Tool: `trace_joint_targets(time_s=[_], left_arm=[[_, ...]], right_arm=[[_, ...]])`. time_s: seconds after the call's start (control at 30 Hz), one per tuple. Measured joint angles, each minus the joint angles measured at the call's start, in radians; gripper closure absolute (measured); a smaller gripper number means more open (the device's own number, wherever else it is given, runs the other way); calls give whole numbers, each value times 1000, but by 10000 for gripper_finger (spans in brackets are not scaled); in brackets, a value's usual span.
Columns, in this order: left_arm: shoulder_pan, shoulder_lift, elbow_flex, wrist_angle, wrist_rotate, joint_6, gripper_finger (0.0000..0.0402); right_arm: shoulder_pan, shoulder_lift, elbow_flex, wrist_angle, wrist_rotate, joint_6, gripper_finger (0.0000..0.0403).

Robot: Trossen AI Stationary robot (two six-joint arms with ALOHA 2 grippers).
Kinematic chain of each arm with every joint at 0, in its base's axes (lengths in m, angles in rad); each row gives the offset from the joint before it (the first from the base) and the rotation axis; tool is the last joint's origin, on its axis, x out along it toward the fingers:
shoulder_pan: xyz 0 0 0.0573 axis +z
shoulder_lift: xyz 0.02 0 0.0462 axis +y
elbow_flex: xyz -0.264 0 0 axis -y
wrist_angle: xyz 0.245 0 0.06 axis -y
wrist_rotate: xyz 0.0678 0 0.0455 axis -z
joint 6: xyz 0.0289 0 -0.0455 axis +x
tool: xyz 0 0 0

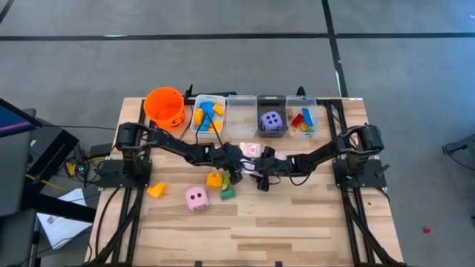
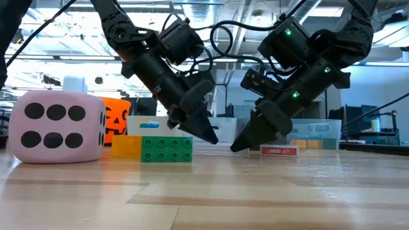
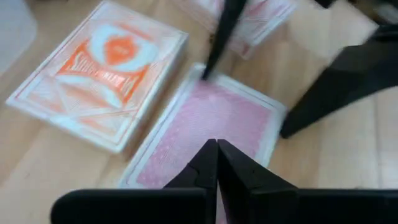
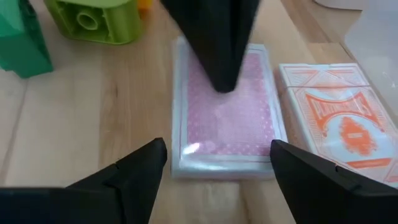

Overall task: Pick & Place Toys
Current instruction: Put the pink deck of cards into the left transparent bin

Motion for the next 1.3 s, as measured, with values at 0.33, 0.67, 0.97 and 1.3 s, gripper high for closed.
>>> trace_joint_targets(time_s=[0.33,0.67,0.97,1.3], left_arm=[[-3,0,-3,-8,41,-3,401],[-23,0,-3,-15,51,-4,401],[-24,0,-3,-17,57,-5,401],[-24,0,-3,-21,58,-6,401]], right_arm=[[2,0,0,2,-3,0,117],[2,1,-1,6,15,1,116],[-17,1,-1,6,11,1,100],[-60,1,-2,-16,17,-2,11]])
